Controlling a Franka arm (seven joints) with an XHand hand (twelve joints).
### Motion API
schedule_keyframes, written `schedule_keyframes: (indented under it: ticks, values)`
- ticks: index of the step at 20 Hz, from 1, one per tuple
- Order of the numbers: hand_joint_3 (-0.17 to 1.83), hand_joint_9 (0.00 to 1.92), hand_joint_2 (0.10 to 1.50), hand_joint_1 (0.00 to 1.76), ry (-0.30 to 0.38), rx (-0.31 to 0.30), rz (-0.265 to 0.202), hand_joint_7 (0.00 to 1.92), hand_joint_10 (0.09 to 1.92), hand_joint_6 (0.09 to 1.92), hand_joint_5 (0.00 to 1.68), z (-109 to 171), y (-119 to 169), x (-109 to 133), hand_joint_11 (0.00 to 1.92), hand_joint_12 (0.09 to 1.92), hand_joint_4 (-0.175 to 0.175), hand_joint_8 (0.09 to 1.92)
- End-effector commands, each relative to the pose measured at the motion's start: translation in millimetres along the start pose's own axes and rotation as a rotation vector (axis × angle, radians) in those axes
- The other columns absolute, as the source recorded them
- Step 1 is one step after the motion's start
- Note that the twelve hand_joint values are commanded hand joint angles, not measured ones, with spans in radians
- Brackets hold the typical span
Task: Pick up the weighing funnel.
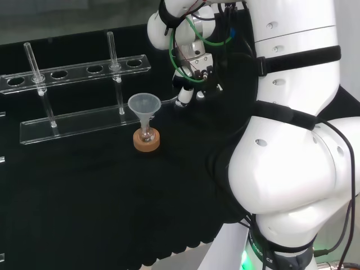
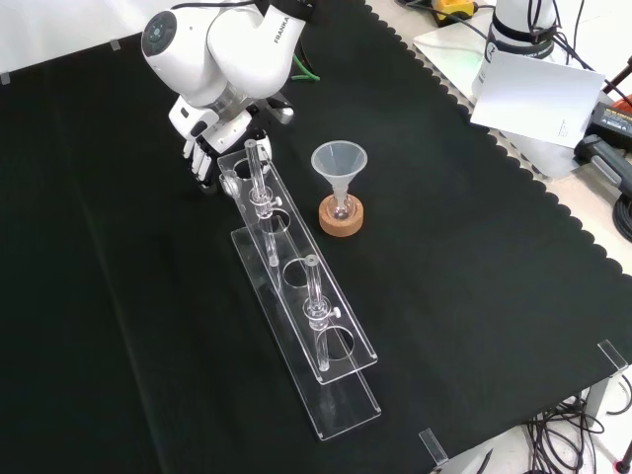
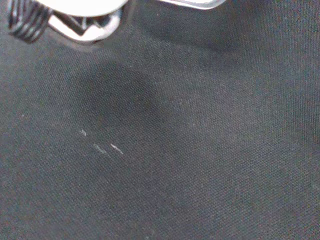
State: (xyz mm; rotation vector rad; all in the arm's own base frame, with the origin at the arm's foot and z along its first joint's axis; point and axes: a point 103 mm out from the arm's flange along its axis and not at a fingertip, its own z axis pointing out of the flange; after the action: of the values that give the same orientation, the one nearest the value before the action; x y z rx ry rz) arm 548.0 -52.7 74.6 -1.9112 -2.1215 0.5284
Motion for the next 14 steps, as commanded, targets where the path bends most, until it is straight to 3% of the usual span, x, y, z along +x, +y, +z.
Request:
schedule_keyframes:
  ticks: [1,8,14]
  values:
    - [0.63,0.79,0.57,0.93,-0.022,-0.005,0.014,0.52,0.52,0.68,0.64,-2,2,15,0.51,1.29,0.018,0.69]
    - [0.63,0.80,0.58,0.96,-0.012,-0.006,0.007,0.53,0.52,0.72,0.70,-2,4,20,0.52,1.29,0.031,0.70]
    - [0.64,0.81,0.59,0.97,0.022,-0.020,0.003,0.53,0.52,0.74,0.72,4,3,-12,0.53,1.28,0.036,0.70]
